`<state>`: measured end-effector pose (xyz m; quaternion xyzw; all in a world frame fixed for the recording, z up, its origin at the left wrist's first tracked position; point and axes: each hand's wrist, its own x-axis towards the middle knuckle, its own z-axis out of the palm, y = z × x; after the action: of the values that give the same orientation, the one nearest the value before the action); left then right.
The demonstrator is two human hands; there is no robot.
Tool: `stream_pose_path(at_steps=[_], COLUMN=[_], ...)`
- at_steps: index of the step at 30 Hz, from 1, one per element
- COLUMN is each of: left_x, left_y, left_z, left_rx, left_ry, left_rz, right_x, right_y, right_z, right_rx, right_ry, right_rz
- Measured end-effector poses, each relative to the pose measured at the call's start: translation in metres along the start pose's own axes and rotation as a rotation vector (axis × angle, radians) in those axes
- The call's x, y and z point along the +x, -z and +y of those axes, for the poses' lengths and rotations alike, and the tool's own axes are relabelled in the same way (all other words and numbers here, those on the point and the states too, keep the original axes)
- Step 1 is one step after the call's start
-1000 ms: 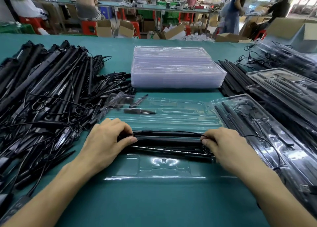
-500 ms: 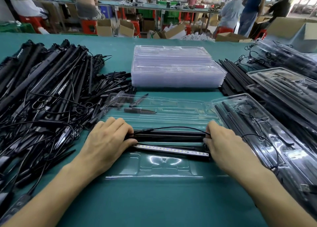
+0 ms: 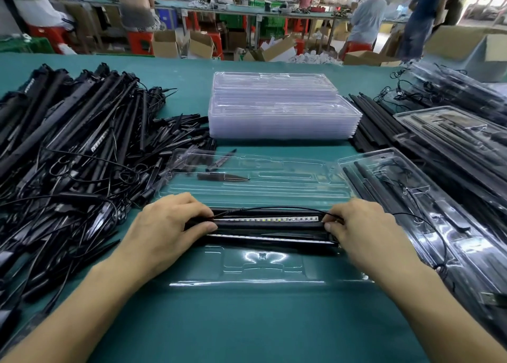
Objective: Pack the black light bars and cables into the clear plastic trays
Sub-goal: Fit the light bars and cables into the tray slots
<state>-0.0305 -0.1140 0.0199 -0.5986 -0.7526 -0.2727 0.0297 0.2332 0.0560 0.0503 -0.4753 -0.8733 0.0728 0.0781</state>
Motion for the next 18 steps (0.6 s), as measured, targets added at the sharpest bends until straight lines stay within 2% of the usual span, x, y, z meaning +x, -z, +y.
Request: stream_pose_path(at_steps=[4, 9, 12, 18], left_x=[0.001, -0.003, -0.005, -0.007], left_y=[0.001, 0.007, 0.01, 0.007], left_z=[-0.004, -0.009, -0.006, -0.01], left_rx=[-0.129, -0.09, 0.001, -0.072], left_ry=[0.077, 0.163, 0.089, 0.035], left_rz=[-0.021, -0.015, 0.006, 0.002], right_x=[0.001, 0.007, 0.005, 0.001], right_y=[0.001, 0.001, -0.002, -0.008], right_z=[0.0, 0.005, 0.007, 0.009], right_rx=[0.002, 0.049, 0.068, 0.089], right_ry=[-0.031, -0.029, -0.027, -0.01], right_rz=[-0.003, -0.085, -0.067, -0.039])
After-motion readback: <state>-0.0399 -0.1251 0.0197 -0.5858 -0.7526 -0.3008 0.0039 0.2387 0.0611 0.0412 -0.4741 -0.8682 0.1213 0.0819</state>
